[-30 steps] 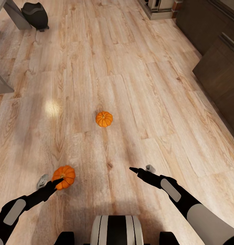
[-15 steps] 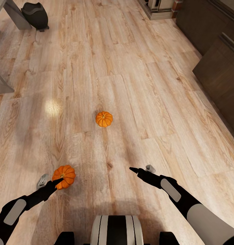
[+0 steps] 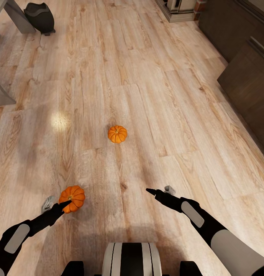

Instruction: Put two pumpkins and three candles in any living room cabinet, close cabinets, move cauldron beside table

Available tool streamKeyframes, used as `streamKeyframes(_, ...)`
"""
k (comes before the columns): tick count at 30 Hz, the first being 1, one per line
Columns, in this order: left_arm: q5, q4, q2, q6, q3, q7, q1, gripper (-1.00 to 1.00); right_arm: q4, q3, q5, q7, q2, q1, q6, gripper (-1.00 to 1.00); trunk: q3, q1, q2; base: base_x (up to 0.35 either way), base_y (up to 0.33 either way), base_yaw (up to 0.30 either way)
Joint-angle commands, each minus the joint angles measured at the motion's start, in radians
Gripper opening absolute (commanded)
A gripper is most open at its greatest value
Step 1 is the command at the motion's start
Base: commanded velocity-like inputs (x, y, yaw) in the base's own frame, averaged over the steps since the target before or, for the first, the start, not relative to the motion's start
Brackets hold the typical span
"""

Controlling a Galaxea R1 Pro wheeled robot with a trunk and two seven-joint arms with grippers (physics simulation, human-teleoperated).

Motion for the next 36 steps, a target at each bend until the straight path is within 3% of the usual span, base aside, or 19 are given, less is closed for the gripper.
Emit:
streamKeyframes(1,0.004,0.000,0.000,0.008,0.003,0.000,0.000,-1.00,0.000,0.004,-0.006,0.000,-0.001,-0.001,0.001,1.00,0.000,0.000,0.000,0.000,0.000,0.000)
streamKeyframes(5,0.004,0.000,0.000,0.008,0.003,0.000,0.000,-1.00,-0.001,0.004,-0.006,0.000,-0.001,-0.001,0.001,1.00,0.000,0.000,0.000,0.000,0.000,0.000)
streamKeyframes(12,0.011,-0.002,0.006,0.010,0.002,-0.007,0.000,-1.00,0.000,0.004,-0.006,0.000,-0.001,-0.001,0.001,1.00,0.027,-0.003,0.001,0.000,0.000,0.000)
streamKeyframes(20,0.015,-0.004,0.020,0.019,0.005,-0.095,0.000,-1.00,0.001,0.004,-0.006,0.000,-0.001,-0.001,0.001,1.00,0.058,-0.007,0.003,0.000,0.000,0.000)
streamKeyframes(25,0.020,-0.005,0.024,0.028,0.011,-0.119,0.000,-1.00,0.001,0.004,-0.007,0.003,-0.001,-0.001,0.000,1.00,0.077,-0.009,0.004,0.000,0.000,0.000)
streamKeyframes(36,0.028,-0.101,0.045,0.240,0.069,-0.147,0.003,-1.00,0.003,0.004,-0.009,0.006,-0.001,-0.001,0.000,1.00,0.119,-0.014,0.007,0.000,0.000,0.000)
